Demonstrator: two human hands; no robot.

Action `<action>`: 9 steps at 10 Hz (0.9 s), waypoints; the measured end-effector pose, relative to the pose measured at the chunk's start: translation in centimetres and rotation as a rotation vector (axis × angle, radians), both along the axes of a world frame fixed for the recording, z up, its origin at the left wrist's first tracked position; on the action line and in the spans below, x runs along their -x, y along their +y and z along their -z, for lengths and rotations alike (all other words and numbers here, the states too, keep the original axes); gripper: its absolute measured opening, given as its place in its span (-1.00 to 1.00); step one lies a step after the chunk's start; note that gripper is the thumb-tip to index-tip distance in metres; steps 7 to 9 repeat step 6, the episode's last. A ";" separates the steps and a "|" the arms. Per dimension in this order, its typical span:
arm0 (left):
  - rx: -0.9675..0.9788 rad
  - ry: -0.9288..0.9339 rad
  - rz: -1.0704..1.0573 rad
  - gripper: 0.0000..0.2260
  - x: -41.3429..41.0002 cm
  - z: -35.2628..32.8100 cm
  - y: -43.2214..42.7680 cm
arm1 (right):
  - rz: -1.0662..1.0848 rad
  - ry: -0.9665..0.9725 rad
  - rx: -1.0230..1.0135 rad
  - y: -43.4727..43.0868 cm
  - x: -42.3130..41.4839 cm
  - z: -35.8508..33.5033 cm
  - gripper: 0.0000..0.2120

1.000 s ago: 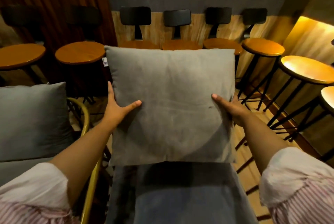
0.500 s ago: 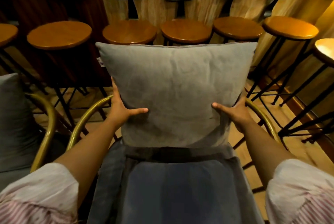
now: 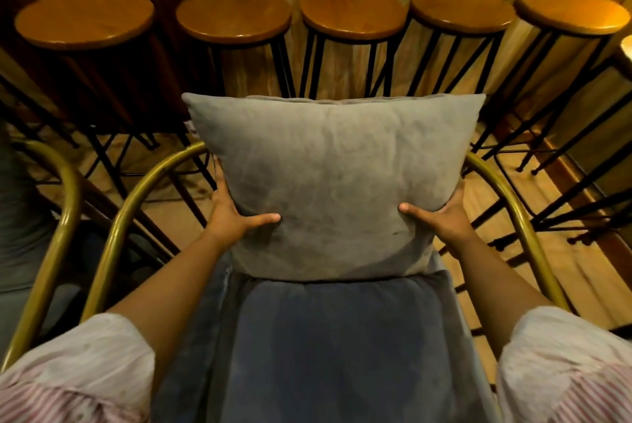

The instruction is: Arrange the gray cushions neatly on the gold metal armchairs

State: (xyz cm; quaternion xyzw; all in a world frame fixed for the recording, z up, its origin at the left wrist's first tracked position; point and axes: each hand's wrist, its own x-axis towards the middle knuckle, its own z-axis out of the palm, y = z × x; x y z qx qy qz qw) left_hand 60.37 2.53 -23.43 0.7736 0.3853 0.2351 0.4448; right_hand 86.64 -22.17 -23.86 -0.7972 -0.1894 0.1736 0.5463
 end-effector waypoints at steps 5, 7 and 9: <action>0.122 0.565 0.226 0.02 2.7 -4.3 -4.4 | -0.181 -0.252 0.486 -2.4 5.9 -2.5 -0.38; -0.115 0.821 0.363 -0.27 4.8 -8.6 -8.0 | -0.409 -0.435 0.641 -3.1 9.8 -6.8 -0.42; -0.115 0.821 0.363 -0.27 4.8 -8.6 -8.0 | -0.409 -0.435 0.641 -3.1 9.8 -6.8 -0.42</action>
